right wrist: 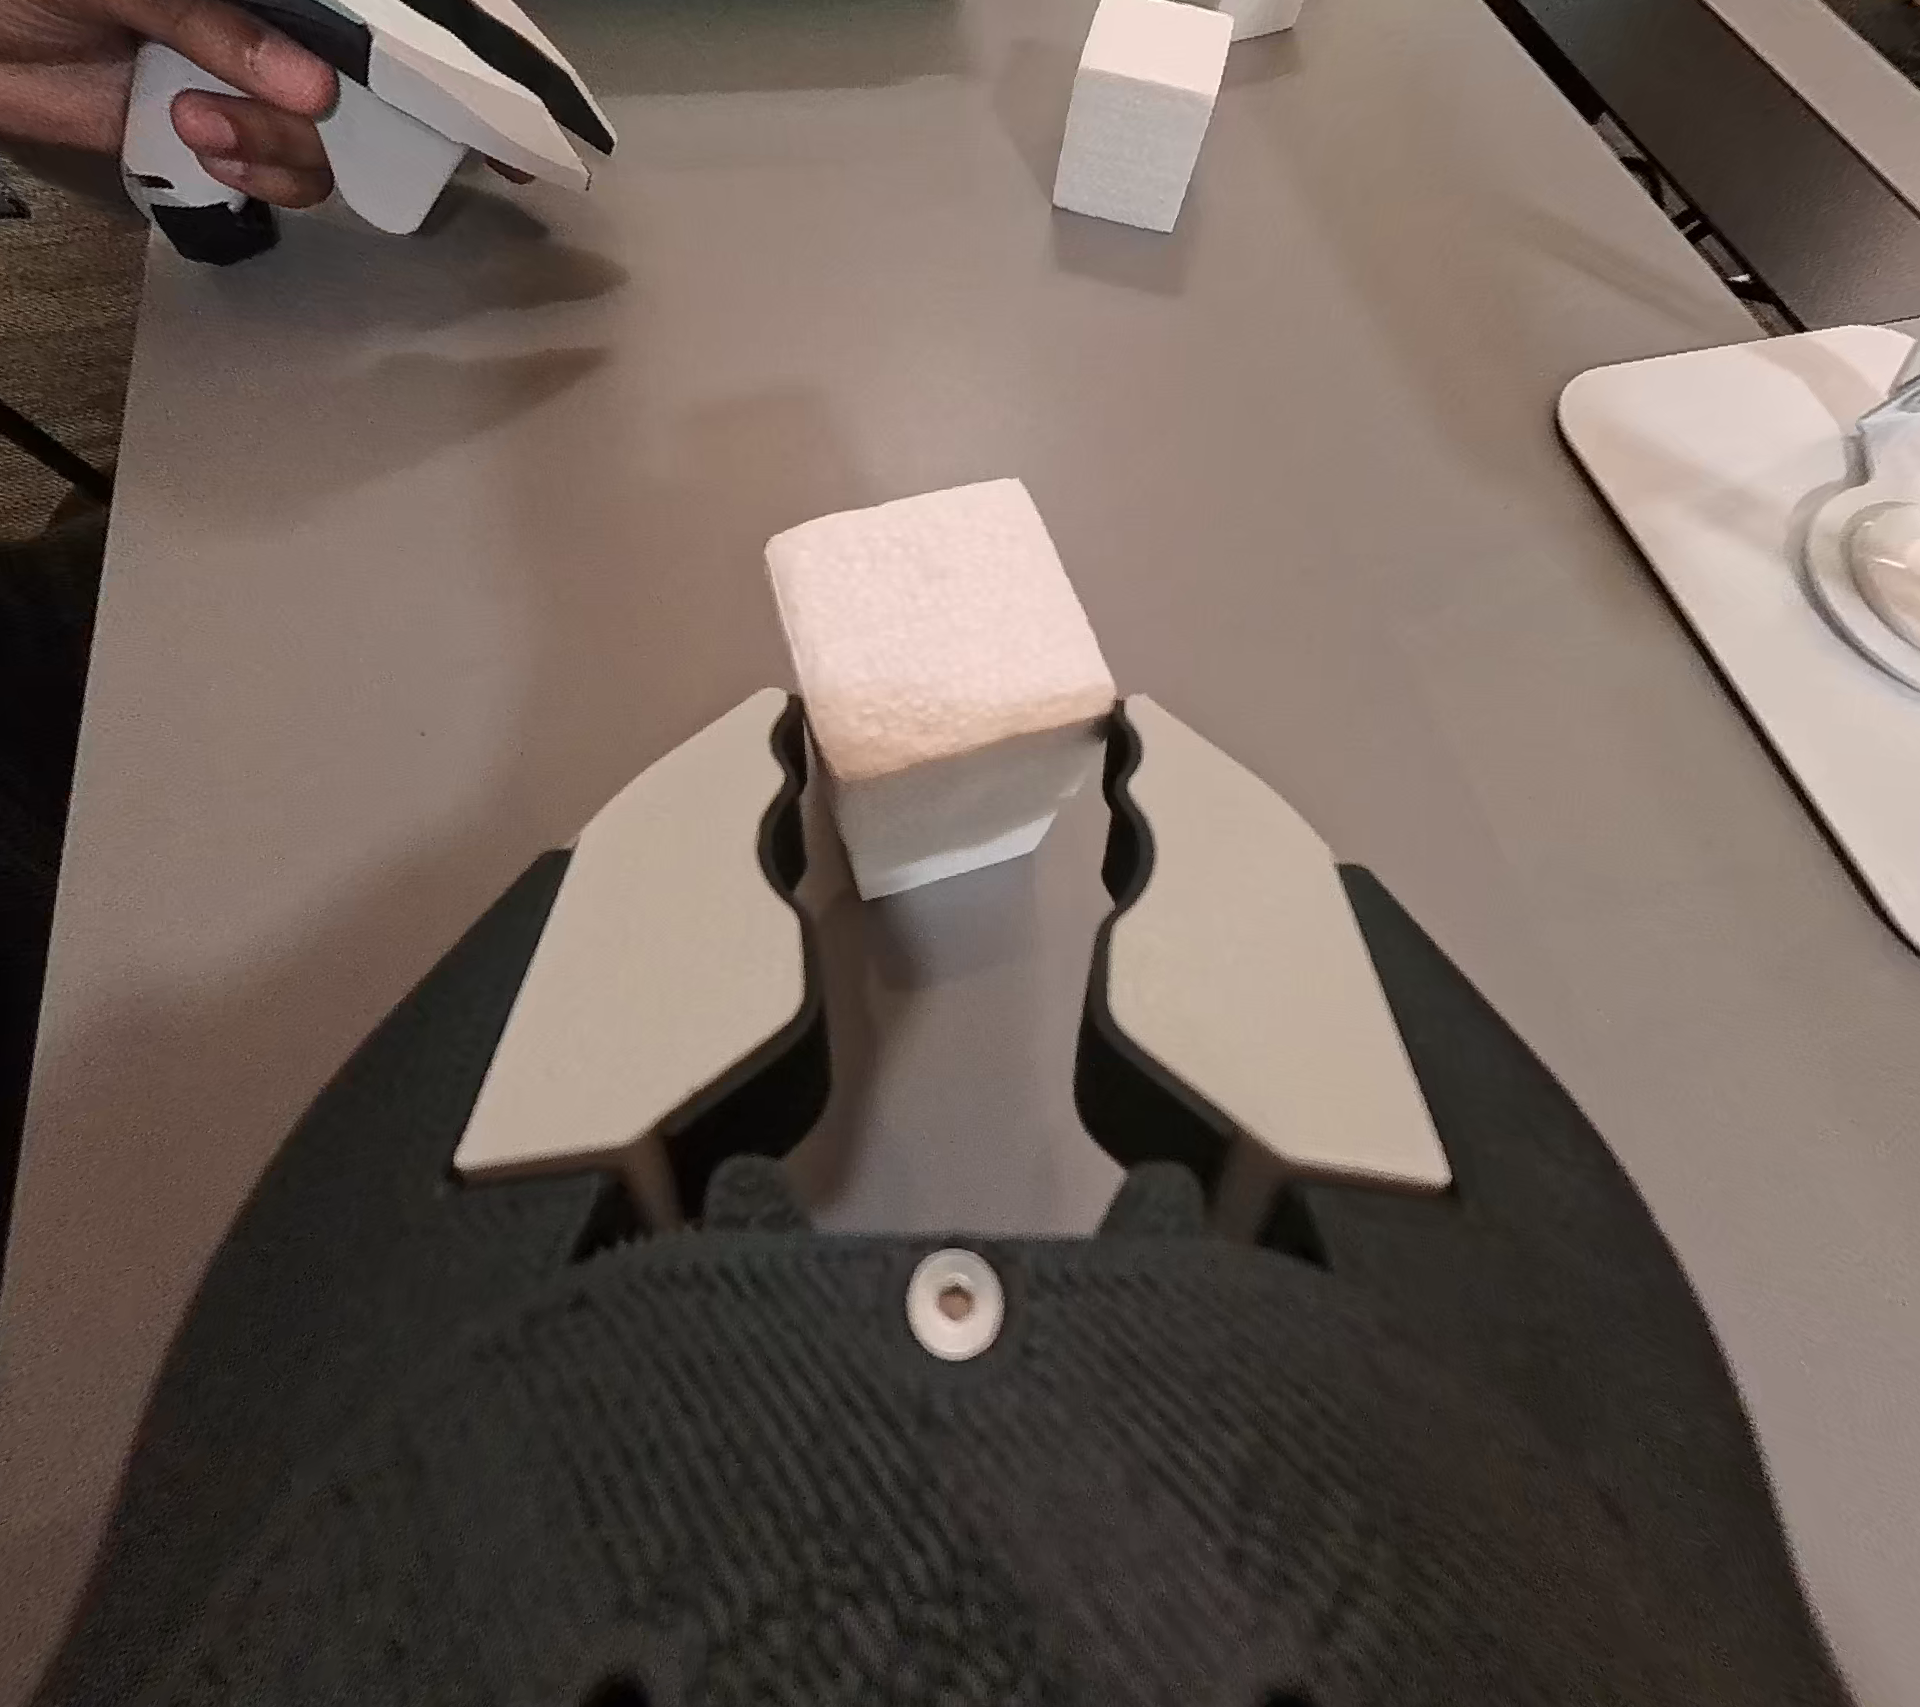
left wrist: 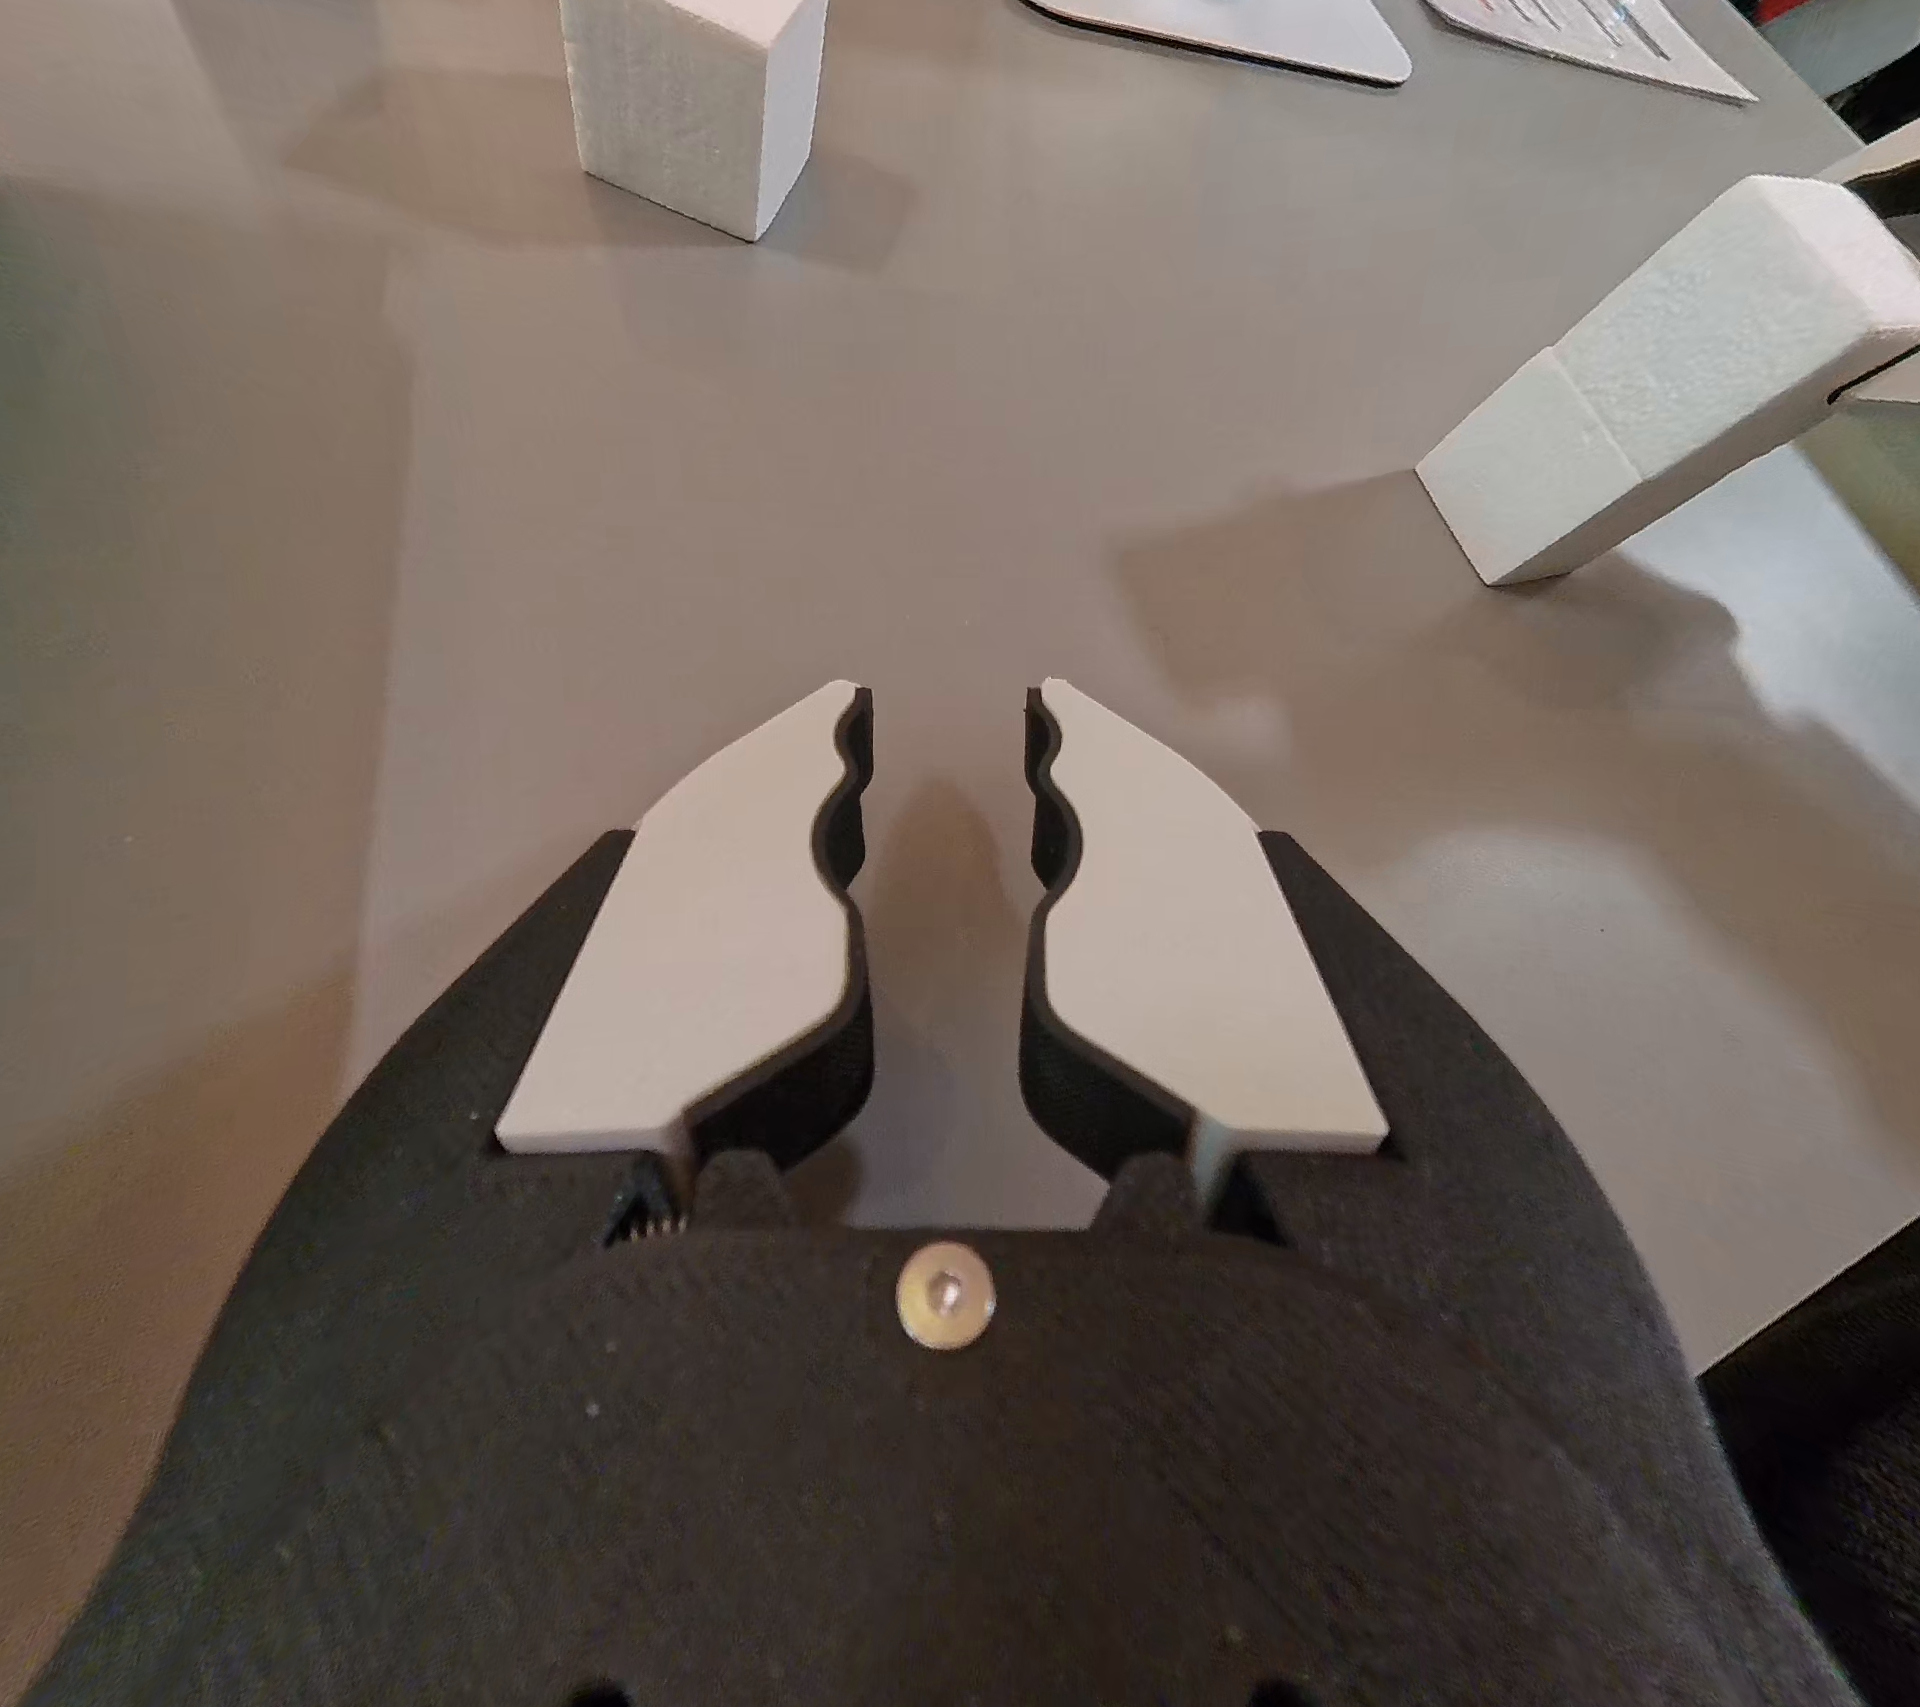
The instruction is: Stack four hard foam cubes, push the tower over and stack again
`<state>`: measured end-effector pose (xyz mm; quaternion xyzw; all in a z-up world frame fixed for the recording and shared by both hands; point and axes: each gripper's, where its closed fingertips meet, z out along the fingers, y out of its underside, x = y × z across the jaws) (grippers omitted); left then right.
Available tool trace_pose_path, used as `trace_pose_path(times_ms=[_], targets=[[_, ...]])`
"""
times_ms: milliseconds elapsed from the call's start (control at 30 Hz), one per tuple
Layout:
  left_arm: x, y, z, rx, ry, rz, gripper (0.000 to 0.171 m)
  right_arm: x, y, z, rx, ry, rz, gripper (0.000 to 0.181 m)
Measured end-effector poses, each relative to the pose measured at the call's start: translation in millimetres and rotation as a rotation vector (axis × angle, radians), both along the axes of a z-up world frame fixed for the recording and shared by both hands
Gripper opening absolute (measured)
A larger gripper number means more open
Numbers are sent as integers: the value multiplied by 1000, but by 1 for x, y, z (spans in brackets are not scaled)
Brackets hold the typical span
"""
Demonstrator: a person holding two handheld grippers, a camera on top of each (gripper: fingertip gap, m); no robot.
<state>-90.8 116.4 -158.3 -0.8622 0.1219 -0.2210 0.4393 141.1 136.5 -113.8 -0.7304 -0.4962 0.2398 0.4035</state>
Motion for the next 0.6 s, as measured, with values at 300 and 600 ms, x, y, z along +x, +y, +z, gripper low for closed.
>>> trace_pose_path(times_ms=[300, 600], targets=[[0, 0, -1, -4, -1, -1, 29, 7, 0, -35, -10, -185, -22, 77], [0, 1, -1, -11, -10, 1, 29, 14, 3, -17, -75, 12, -38, 84]])
